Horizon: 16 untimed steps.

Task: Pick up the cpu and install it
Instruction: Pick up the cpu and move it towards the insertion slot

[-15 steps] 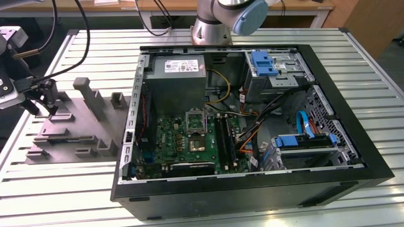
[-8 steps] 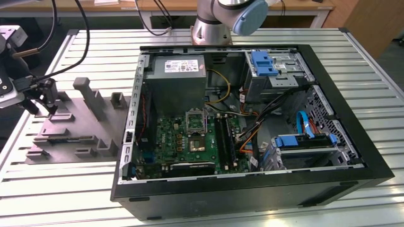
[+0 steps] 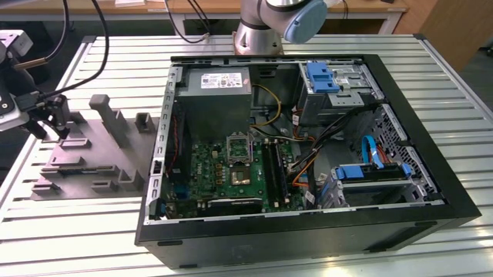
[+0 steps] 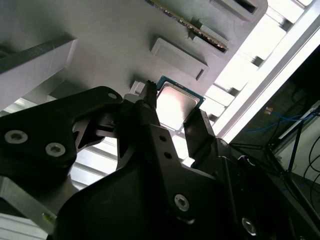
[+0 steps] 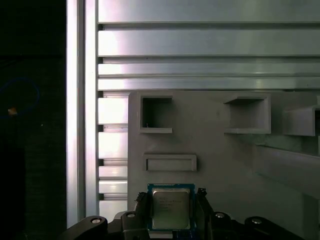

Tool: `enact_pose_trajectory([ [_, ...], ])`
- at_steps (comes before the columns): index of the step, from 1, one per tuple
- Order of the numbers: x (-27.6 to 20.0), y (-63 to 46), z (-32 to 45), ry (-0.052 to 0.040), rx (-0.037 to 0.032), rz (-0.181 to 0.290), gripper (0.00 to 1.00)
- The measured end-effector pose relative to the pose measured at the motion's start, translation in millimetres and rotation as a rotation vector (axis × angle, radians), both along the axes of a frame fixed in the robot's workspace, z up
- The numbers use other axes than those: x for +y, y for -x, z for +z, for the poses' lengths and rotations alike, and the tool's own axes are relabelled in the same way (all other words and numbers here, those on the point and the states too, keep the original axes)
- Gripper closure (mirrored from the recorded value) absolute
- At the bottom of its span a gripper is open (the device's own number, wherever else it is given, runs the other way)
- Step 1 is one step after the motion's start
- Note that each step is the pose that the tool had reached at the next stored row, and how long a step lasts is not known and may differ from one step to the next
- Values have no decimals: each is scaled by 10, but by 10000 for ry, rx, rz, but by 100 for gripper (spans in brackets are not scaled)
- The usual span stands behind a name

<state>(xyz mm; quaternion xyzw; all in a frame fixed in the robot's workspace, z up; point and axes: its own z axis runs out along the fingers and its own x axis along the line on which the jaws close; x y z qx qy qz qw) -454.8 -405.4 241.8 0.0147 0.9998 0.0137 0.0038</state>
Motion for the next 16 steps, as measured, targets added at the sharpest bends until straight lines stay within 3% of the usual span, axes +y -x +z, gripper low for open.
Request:
enact_pose_trajectory([
  [16,0,0,33,0,1,0,53],
])
